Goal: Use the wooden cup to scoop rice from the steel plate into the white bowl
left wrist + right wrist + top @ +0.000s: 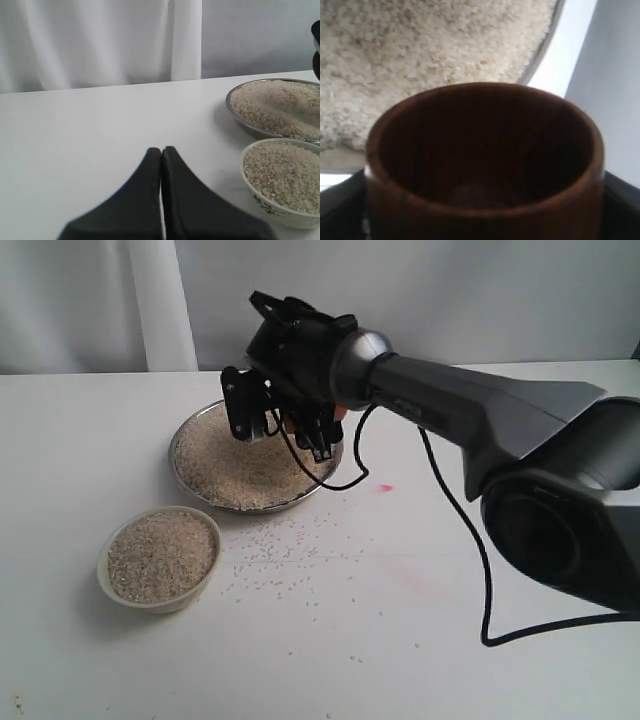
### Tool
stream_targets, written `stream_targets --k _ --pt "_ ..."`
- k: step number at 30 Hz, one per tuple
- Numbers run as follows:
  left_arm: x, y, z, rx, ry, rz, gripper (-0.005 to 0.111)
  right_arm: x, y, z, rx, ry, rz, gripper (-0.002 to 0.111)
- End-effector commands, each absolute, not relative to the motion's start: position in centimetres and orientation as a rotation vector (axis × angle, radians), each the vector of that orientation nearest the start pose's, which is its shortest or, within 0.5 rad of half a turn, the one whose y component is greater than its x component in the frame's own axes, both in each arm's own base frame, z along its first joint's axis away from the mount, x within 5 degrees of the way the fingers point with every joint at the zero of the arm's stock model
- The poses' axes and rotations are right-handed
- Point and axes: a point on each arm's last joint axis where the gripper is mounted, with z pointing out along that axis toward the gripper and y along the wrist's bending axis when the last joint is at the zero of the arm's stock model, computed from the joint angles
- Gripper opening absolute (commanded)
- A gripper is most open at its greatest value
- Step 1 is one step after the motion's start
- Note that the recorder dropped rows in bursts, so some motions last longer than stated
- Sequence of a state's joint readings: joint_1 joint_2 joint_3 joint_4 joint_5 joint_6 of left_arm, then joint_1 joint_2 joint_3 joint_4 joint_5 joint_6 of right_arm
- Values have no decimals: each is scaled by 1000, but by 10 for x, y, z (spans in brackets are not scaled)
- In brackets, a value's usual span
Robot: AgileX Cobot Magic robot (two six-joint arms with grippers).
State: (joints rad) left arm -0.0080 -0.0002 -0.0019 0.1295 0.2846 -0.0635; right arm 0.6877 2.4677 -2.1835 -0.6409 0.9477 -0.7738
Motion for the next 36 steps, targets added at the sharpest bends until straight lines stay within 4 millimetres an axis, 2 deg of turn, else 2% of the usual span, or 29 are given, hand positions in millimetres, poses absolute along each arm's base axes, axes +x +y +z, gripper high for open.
stream_targets --k 1,4,8,11,14,21,27,36 --pt "55 2 189 27 1755 55 0 445 306 162 -2028 1692 -874 0" --pt "55 2 189 27 1755 55 0 448 307 154 -2016 1682 -893 0" --pt "55 2 189 27 1755 55 0 454 305 141 -2015 1644 -1014 0" --pt "55 2 189 27 1755 55 0 452 312 125 -2066 1573 -1065 0" --pt "55 2 189 27 1755 55 0 448 323 118 -2090 1503 -1072 0" --pt "55 2 189 27 1755 55 0 444 330 98 -2133 1474 -1057 0" --pt "55 2 189 27 1755 55 0 437 343 91 -2154 1414 -1016 0" --pt "55 2 189 27 1755 55 0 434 349 88 -2155 1401 -976 0"
